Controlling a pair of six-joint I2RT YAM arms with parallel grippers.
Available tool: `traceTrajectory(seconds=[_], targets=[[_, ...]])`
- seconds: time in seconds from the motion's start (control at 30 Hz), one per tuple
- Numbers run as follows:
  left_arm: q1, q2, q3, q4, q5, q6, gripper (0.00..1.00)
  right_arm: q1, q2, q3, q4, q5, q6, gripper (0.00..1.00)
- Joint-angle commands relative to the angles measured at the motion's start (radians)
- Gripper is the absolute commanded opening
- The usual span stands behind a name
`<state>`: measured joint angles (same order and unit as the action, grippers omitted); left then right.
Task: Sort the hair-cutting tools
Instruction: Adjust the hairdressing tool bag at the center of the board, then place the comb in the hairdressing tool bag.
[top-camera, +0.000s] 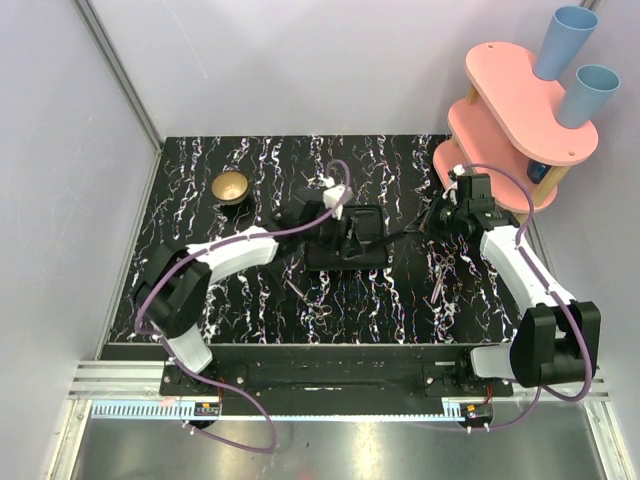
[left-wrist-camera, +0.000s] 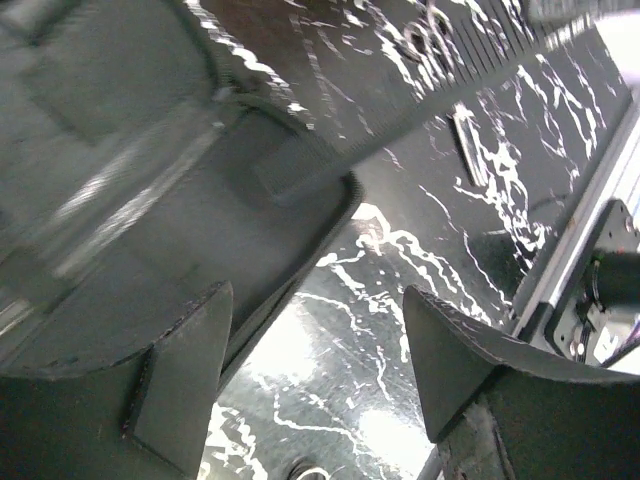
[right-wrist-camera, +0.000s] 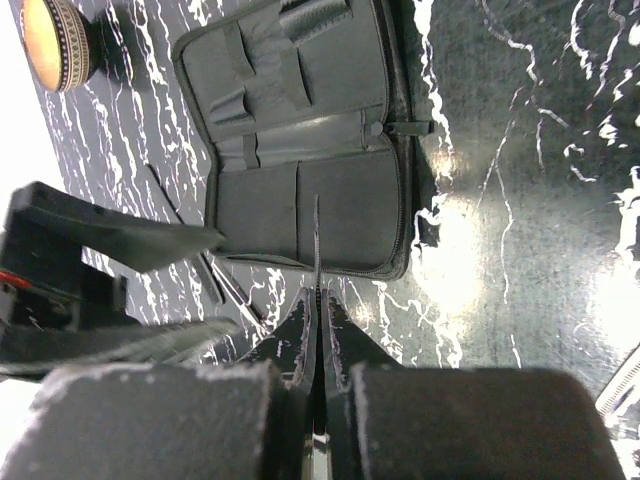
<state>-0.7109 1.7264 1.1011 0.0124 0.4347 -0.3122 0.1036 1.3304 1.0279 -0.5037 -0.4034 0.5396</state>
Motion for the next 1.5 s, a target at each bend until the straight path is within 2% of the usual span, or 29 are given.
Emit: traceTrajectory(seconds=[0.0,0.1,0.33,0.5,0.63,0.73,1.07,1.23,1.47], targets=[[0.056,-0.083,-0.061,0.063,-0.091,-0.082,0.73,-0.004,0.003,-0.061,0.142,-0.089,0.031,0.0],[0.065,-0.062,-0.061,-0.041,-0.177,-0.079,0.68,-0.004,0.021,-0.097,0.178,-0.089,0.028,0.0],[0.071,-0.027,-0.122,-0.123,-0.292,-0.082,0.59,-0.002,0.038,-0.189,0.278,-0.115,0.019,0.0],[0.07,0.002,-0.126,-0.218,-0.376,-0.073,0.52,-0.002,0.055,-0.258,0.287,-0.126,-0.003,0.0],[0.071,0.036,-0.081,-0.337,-0.545,-0.114,0.49,-0.004,0.073,-0.302,0.321,-0.129,-0.016,0.0],[0.07,0.032,-0.087,-0.373,-0.583,-0.134,0.49,-0.002,0.096,-0.315,0.341,-0.118,-0.032,0.0],[0.07,0.019,-0.092,-0.382,-0.628,-0.12,0.49,-0.002,0.179,-0.333,0.421,-0.069,-0.05,0.0],[0.07,-0.001,-0.106,-0.362,-0.605,-0.097,0.49,-0.004,0.193,-0.359,0.482,-0.06,-0.03,0.0],[0.07,0.009,-0.103,-0.359,-0.593,-0.087,0.49,-0.004,0.156,-0.338,0.459,0.018,-0.078,0.0]])
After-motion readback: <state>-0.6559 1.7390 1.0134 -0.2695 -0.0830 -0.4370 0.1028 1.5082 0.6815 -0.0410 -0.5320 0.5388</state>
